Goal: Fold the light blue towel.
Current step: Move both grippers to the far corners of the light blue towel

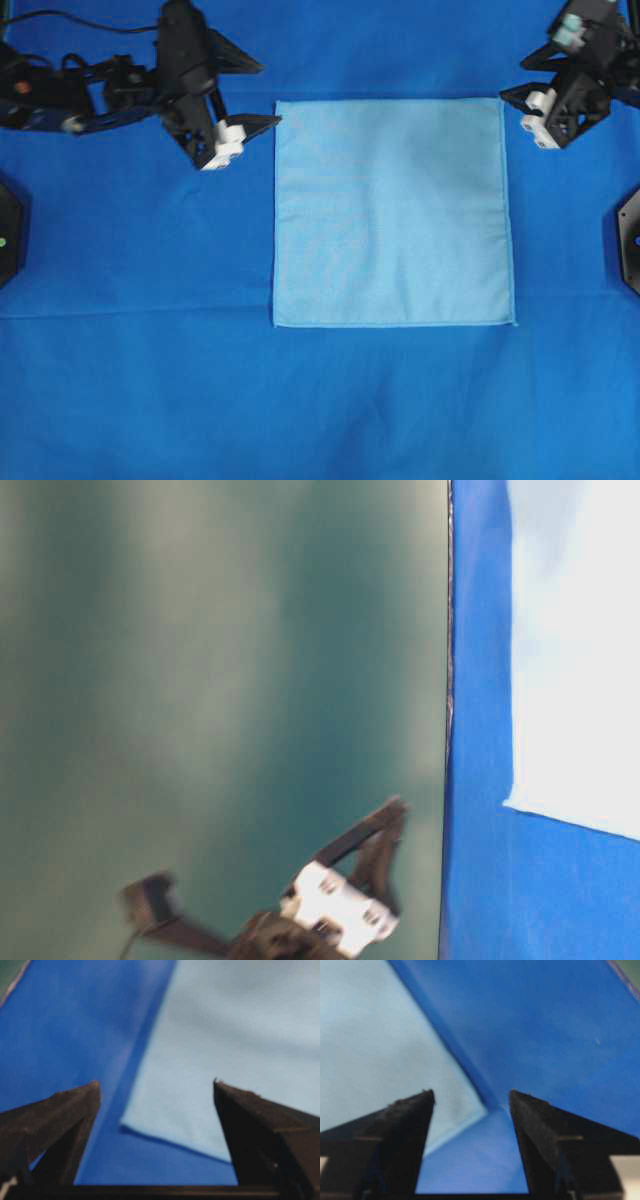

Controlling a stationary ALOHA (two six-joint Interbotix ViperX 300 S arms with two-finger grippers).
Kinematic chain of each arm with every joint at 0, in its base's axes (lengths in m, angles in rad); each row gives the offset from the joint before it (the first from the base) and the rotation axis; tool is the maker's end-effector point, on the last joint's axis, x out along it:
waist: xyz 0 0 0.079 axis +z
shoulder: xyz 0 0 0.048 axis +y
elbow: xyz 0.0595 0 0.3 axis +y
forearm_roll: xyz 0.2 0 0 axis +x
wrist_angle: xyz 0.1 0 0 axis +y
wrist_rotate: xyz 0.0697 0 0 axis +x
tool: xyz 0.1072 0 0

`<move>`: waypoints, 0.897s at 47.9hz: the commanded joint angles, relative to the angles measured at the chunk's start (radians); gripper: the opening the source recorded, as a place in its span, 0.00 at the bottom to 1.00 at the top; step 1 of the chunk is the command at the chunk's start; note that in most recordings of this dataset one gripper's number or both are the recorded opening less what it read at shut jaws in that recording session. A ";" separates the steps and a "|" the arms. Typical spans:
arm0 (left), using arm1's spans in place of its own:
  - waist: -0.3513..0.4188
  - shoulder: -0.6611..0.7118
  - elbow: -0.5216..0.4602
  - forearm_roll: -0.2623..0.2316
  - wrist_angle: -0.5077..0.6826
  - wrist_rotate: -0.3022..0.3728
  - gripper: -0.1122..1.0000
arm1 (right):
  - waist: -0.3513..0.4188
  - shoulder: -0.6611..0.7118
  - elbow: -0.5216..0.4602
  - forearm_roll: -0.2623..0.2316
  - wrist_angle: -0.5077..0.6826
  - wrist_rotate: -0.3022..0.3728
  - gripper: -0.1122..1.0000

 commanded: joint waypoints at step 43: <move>0.078 0.311 -0.202 0.002 0.149 0.097 0.70 | -0.032 0.365 -0.084 -0.058 -0.101 -0.006 0.60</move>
